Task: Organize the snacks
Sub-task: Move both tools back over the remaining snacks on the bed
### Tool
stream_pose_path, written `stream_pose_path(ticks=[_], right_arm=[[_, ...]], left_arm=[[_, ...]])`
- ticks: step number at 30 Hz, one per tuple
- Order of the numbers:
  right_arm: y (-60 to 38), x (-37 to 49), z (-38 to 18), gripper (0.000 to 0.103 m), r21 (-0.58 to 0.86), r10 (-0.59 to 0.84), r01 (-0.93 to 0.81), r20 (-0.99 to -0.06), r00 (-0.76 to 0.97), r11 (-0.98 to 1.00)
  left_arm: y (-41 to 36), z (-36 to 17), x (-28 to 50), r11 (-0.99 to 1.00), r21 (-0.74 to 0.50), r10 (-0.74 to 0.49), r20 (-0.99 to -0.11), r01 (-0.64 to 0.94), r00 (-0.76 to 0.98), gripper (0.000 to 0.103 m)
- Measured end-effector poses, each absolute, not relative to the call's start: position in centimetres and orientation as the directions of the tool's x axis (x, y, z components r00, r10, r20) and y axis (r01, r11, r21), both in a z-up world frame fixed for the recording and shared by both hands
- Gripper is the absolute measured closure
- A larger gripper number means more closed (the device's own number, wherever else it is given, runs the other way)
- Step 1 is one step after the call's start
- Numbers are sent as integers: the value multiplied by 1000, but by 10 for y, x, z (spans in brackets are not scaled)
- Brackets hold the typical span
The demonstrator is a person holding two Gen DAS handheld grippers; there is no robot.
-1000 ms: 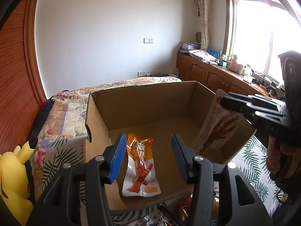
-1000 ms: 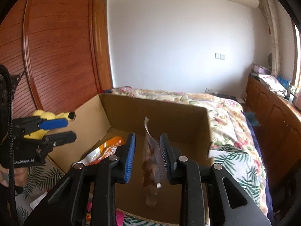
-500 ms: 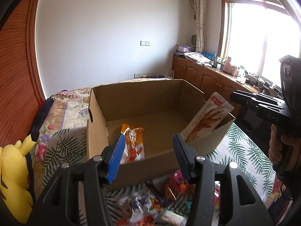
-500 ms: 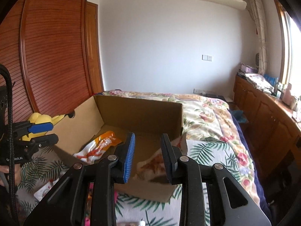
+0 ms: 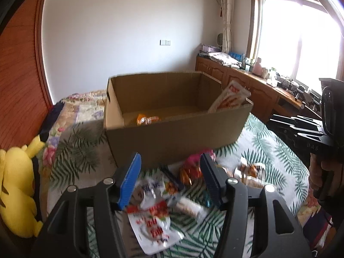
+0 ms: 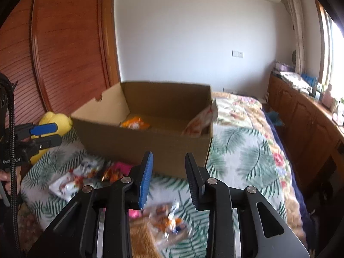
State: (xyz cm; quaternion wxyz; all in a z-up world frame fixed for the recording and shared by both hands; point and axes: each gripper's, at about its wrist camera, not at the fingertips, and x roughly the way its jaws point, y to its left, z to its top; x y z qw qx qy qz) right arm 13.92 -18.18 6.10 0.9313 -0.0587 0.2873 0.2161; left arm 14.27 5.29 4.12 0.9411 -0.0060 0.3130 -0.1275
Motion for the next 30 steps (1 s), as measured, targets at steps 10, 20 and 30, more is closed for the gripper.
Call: stream_pose_path(ticks=[10, 20, 30], right_arm=[[-175, 106, 0, 68, 32, 373, -469, -653, 659, 883], [-170, 96, -29, 55, 40, 361, -475, -706, 609, 879], [-179, 91, -33, 49, 61, 364, -458, -704, 610, 887]], left_arm=[[57, -15, 127, 978, -84, -197, -677, 192, 709, 45], [64, -43, 129, 985, -77, -162, -734, 156, 660, 44], [63, -50, 135, 986, -89, -157, -765, 139, 625, 43]])
